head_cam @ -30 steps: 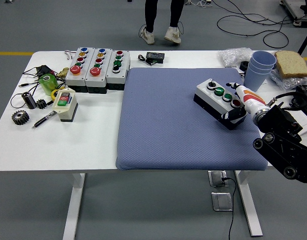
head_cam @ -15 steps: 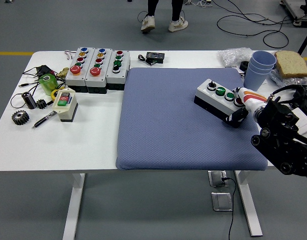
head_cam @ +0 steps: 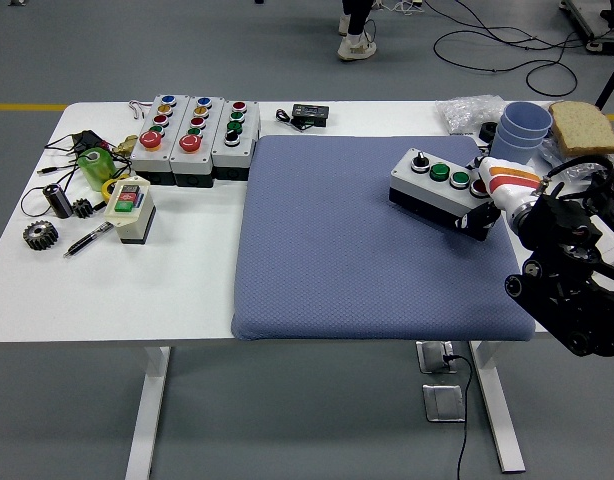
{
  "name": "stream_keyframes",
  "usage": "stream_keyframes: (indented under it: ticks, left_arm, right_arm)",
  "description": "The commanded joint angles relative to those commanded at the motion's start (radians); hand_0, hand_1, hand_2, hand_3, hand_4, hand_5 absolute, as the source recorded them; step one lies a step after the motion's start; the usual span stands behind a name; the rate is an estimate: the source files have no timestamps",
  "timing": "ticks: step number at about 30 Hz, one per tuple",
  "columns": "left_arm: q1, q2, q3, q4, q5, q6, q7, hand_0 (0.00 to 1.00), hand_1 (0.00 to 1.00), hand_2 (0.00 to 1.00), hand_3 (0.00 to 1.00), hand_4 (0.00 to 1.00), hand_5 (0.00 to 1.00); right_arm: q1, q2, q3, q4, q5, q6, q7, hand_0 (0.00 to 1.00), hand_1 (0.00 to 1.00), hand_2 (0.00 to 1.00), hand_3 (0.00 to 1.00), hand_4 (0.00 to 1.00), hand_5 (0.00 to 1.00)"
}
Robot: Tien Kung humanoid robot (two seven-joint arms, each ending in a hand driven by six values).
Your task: Pick up the button,place it on the desk,press the button,press the button
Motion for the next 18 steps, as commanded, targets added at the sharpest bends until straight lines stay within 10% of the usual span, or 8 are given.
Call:
stream_keyframes:
  ticks: [7,18]
  left_arm:
    - [-0.001,0.0,0.001,0.0,-0.002,0.001,-0.002,0.621,0.657,0.673,0.591,0.335,0.639]
    - [-0.002,0.001,0.0,0.0,0.0,0.0,-0.001,0.622,0.657,0.674,0.59,0.335,0.639]
  right_arm:
    - [-0.016,-0.05,-0.03,0.138,0.082,-0.011,0.138,0.024,0.002,0.229,0.482,0.865,0.247]
    - [-0.004,-0.099,-0.151,0.271,0.046,0.14,0.296,0.023,0.002,0.215,0.479,0.877,0.264]
